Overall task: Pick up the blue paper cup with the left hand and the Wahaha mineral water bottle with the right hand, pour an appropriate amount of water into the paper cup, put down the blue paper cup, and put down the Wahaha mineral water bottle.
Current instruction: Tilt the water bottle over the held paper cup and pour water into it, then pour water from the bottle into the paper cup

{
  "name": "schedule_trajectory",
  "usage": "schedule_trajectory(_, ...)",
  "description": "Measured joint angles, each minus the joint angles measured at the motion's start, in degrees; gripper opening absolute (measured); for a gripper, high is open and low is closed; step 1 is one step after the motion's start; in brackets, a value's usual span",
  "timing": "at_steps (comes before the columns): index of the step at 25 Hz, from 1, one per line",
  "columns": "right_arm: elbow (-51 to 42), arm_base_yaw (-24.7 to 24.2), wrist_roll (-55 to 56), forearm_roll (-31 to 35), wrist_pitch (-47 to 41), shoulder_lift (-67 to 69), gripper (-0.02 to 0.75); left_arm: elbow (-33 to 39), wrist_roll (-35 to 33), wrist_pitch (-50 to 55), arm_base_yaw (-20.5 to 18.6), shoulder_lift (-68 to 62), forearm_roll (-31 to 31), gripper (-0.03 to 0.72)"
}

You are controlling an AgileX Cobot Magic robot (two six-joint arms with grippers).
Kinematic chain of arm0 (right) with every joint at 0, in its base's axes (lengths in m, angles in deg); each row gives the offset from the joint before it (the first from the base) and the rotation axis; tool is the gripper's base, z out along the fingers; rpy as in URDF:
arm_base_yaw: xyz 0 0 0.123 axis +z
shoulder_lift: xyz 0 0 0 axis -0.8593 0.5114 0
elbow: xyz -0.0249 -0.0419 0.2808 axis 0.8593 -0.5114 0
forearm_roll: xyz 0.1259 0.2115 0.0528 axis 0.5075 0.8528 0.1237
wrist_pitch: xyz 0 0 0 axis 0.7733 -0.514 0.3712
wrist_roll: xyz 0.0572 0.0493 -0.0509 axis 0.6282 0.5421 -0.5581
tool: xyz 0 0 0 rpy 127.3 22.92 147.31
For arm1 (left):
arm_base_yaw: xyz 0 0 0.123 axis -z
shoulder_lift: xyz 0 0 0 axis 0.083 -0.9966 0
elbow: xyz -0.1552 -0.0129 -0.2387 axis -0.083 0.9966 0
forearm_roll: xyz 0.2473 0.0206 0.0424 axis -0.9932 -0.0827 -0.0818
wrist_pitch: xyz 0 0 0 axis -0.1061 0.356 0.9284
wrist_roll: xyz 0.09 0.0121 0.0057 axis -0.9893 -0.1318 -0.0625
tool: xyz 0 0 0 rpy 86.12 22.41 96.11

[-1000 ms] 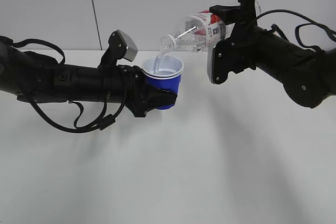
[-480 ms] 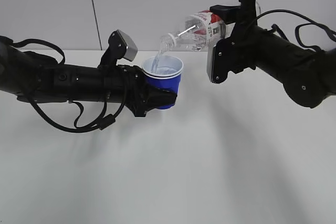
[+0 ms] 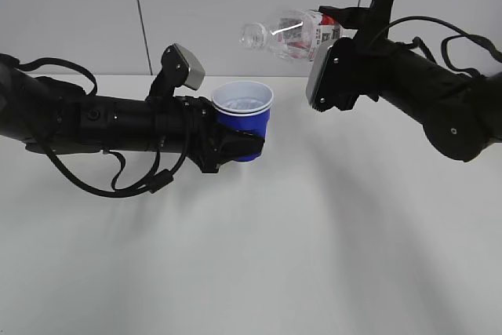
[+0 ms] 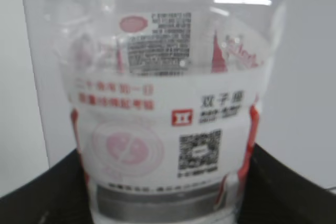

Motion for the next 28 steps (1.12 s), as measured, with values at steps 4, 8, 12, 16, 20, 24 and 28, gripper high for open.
schedule_trajectory(4, 0.0, 0.0, 9.6, 0.9, 1.6, 0.0, 0.476, 0.0, -2.9, 0.0, 0.0, 0.0, 1.3, 0.41)
schedule_trajectory(8, -0.4, 0.0, 19.8, 4.8, 5.4, 0.0, 0.476, 0.0, -3.9, 0.0, 0.0, 0.0, 3.6, 0.409)
schedule_trajectory(12, -1.0, 0.0, 28.4, 9.0, 10.4, 0.0, 0.476, 0.0, -4.1, 0.0, 0.0, 0.0, 6.1, 0.409)
schedule_trajectory(16, -1.1, 0.0, 36.6, 12.5, 11.1, 0.0, 0.476, 0.0, -4.2, 0.0, 0.0, 0.0, 10.4, 0.409)
schedule_trajectory(20, -1.4, 0.0, 40.7, 15.5, 11.2, 0.0, 0.476, 0.0, -4.2, 0.0, -1.0, 0.0, 16.8, 0.409)
schedule_trajectory(24, -2.5, 0.0, 41.5, 17.5, 11.9, 0.0, 0.476, 0.0, -7.9, 0.1, -2.1, 0.0, 22.1, 0.409)
schedule_trajectory(28, -4.2, 0.0, 41.6, 17.9, 12.0, 0.0, 0.476, 0.0, -13.0, 0.2, -2.7, 0.0, 23.6, 0.409)
